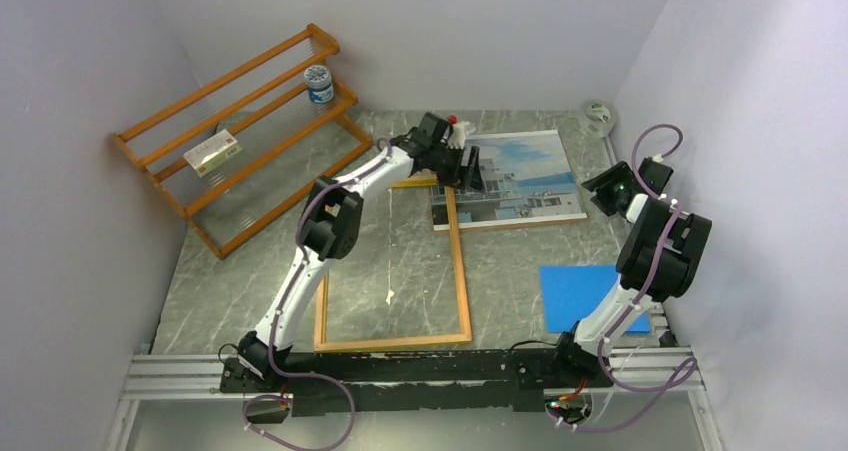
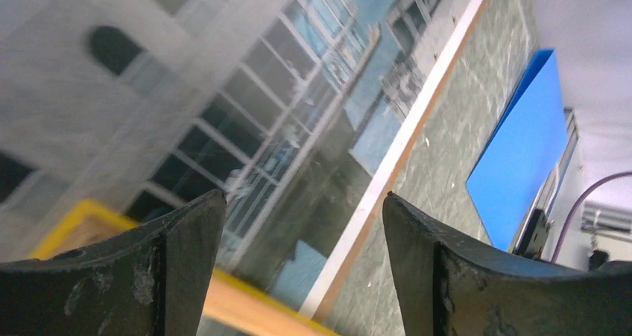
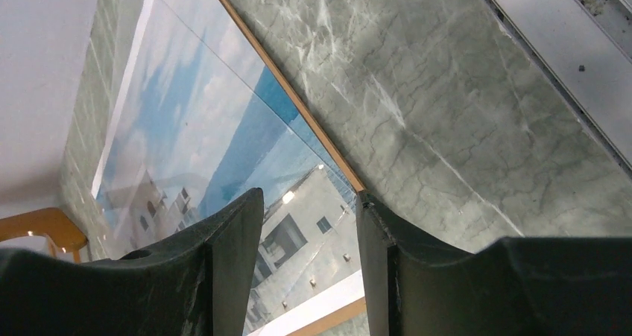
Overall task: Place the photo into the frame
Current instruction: Pick up the photo frame item at the center of the board.
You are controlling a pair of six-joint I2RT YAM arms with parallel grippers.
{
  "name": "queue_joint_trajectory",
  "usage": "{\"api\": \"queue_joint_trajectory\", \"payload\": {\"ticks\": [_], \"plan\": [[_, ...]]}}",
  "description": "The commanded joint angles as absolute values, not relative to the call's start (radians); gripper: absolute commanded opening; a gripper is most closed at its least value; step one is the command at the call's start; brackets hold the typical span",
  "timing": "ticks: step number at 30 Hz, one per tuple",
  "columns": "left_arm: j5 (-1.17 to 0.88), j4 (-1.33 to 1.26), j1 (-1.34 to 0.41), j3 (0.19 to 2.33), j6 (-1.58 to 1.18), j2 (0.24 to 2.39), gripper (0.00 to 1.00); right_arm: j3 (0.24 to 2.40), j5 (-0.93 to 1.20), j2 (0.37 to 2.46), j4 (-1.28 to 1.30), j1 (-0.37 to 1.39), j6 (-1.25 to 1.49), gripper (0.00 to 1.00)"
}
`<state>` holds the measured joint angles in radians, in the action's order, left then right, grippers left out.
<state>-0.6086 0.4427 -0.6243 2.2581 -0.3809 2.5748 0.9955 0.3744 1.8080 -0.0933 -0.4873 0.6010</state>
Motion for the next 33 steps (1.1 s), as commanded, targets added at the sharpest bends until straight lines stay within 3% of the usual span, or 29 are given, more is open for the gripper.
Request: {"api": "queue_joint_trajectory", "payload": {"ticks": [1, 12, 23, 29, 33], "plan": [[-0.615, 0.373, -0.535, 2.221, -0.460, 2.476, 0.83, 1.063, 0.363, 1.837, -0.051, -0.476, 0.538, 0.52], [-0.411, 0.394, -0.410, 2.246, -0.502, 2.499, 0.85, 1.150, 0.247, 1.832, 0.081, -0.410, 0.525, 0.53], [-0.126, 0.512, -0.392, 2.279, -0.480, 2.540, 0.85, 1.177, 0.237, 1.833, 0.132, -0.332, 0.530, 0.54], [-0.170, 0.534, -0.367, 2.308, -0.467, 2.574, 0.87, 1.186, 0.136, 1.861, 0.210, -0.234, 0.572, 0.55], [-0.306, 0.570, -0.335, 2.344, -0.576, 2.622, 0.82, 1.157, 0.124, 1.873, 0.221, -0.198, 0.592, 0.55]]}}
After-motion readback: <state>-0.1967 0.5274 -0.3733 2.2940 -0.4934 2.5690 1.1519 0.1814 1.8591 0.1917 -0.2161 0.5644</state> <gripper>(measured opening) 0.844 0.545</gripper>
